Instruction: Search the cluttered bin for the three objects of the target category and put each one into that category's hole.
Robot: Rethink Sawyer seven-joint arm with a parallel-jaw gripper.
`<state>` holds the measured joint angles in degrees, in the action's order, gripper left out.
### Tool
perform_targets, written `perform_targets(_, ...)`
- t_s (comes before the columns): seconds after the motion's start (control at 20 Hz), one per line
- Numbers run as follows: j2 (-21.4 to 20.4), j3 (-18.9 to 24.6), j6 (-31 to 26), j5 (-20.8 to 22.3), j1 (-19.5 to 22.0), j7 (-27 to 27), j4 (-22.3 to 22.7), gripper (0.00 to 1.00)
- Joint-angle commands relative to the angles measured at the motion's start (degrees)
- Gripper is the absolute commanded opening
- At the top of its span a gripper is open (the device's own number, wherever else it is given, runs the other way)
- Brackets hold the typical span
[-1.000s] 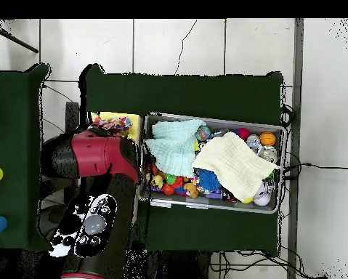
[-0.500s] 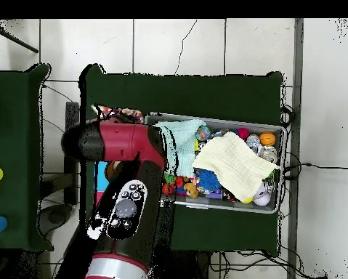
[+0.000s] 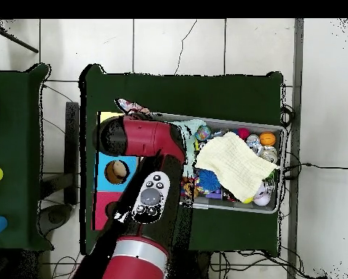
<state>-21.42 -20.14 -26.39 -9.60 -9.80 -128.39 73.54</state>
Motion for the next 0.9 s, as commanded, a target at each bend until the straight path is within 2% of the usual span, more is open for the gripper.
perform_targets(0.05, 1.5, 7.2, -3.6, 2.3, 1.5, -0.4, 2.4, 0.00)
perform_targets(0.3, -0.2, 9.4, -7.3, 0.9, 2.3, 0.2, 3.4, 0.00)
perform_targets(0.5, -4.8, 10.2, -15.5, -0.9, 1.2, -1.1, 5.4, 0.00)
perform_targets(0.65, -8.4, 9.3, -23.1, -1.3, -0.3, -2.4, 4.8, 0.00)
perform_targets(0.9, -10.1, 9.0, -29.0, -1.1, -0.9, -3.2, 2.7, 0.00)
